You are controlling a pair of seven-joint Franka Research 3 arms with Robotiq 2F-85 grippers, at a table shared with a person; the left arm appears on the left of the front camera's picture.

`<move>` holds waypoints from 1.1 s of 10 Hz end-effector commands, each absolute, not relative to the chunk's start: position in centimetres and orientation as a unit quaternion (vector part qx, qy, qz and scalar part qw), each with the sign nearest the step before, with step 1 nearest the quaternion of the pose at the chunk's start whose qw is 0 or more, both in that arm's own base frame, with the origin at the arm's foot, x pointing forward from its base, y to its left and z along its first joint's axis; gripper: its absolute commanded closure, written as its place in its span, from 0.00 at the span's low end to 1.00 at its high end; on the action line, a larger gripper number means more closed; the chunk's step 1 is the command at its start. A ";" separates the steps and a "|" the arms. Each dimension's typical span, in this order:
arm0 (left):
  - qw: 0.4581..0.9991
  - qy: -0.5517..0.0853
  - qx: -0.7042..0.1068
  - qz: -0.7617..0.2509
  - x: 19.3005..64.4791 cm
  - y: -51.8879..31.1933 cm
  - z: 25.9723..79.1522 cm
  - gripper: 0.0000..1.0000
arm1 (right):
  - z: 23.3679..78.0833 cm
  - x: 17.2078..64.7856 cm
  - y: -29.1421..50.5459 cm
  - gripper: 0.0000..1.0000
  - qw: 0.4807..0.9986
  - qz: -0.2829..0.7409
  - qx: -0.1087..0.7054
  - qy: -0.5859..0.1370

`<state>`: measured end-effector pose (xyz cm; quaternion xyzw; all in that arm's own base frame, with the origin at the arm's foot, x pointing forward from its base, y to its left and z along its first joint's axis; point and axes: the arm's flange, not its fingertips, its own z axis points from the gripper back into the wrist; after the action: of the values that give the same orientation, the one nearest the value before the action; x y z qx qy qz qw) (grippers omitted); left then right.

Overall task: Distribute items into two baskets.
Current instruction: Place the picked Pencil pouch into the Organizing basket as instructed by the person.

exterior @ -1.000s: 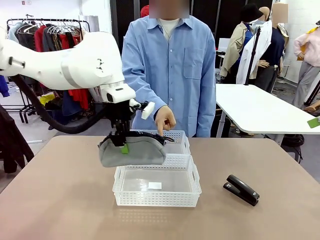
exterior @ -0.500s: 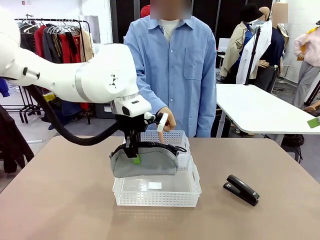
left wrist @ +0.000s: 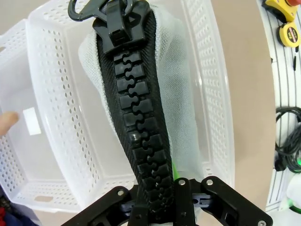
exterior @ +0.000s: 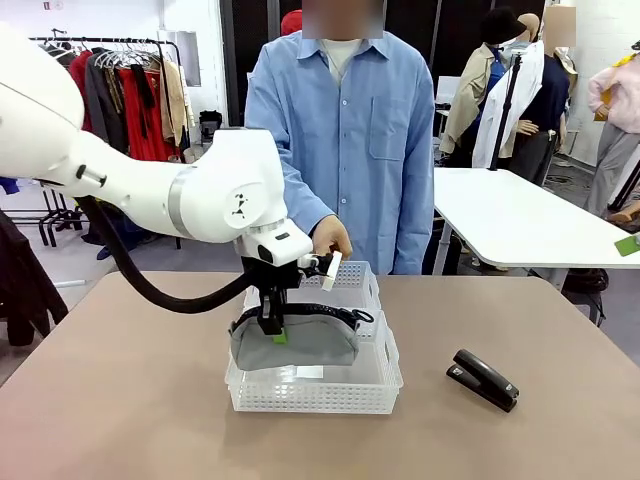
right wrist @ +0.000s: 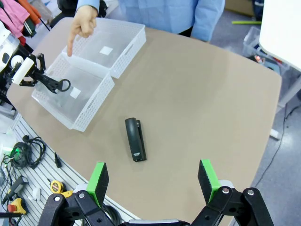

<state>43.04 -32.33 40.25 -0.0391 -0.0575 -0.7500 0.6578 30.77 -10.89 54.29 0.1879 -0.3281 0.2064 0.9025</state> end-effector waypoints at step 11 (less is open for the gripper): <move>0.651 -0.044 -0.045 -0.757 42.4 -36.5 36.2 1.00 | 54.4 30.8 -10.8 0.00 0.901 0.207 0.192 -0.330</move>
<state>42.21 -36.07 36.08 -0.0583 -0.0434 -0.7621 0.6433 30.77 -10.89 54.29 0.1879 -0.3281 0.2064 0.9025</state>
